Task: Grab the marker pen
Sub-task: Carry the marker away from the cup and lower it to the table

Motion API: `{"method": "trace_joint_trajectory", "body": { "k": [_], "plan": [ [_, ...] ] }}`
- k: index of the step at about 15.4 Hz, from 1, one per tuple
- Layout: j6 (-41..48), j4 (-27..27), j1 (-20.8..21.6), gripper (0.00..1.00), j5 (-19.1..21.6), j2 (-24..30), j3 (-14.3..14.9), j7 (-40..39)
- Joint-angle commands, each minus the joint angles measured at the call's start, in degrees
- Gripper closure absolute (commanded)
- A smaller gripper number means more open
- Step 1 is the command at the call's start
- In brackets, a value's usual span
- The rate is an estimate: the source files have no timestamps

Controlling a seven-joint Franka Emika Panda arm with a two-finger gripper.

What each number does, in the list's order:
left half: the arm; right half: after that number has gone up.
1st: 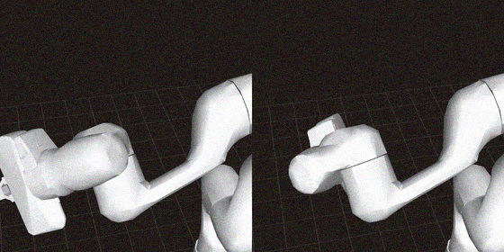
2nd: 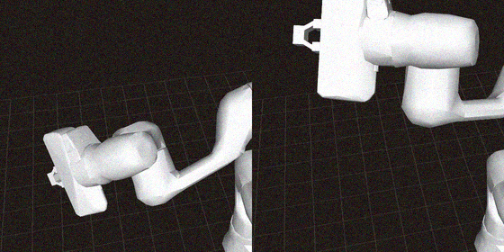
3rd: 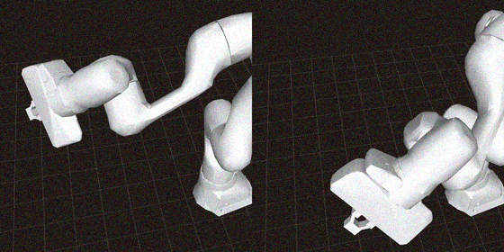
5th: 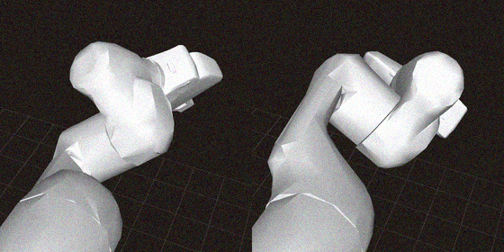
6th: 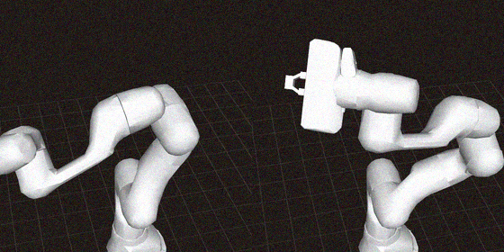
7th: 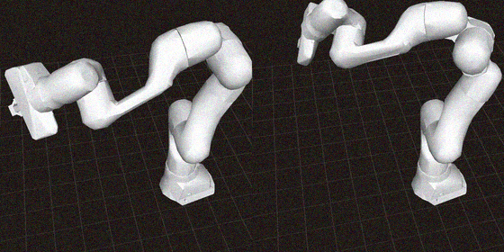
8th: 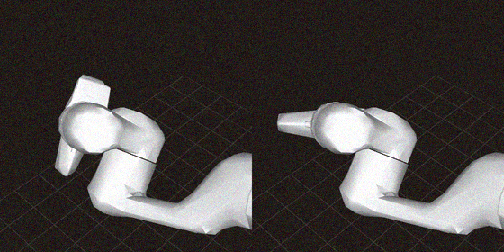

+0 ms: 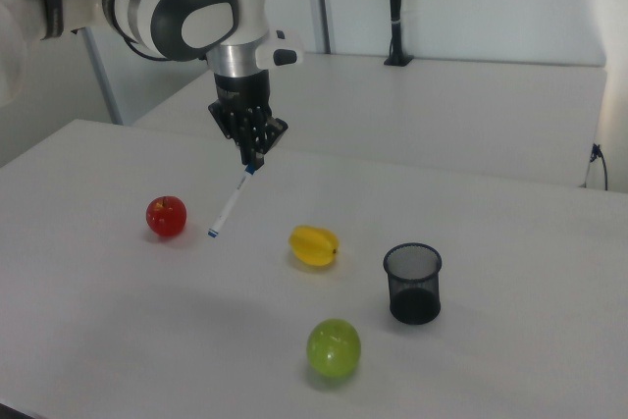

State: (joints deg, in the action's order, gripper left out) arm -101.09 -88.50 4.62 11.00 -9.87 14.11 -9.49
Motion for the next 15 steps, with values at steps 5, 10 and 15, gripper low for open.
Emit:
{"method": "trace_joint_trajectory", "body": {
  "k": [5,10,15],
  "plan": [
    [3.35,-4.31,1.71,0.89,-8.36,-4.45,-6.11,-2.99],
    [3.79,-9.93,2.5,0.89,-10.47,-5.07,-8.3,-3.07],
    [3.09,-14.59,2.94,0.89,-10.74,-5.42,-8.92,-0.18]
  ]
}}
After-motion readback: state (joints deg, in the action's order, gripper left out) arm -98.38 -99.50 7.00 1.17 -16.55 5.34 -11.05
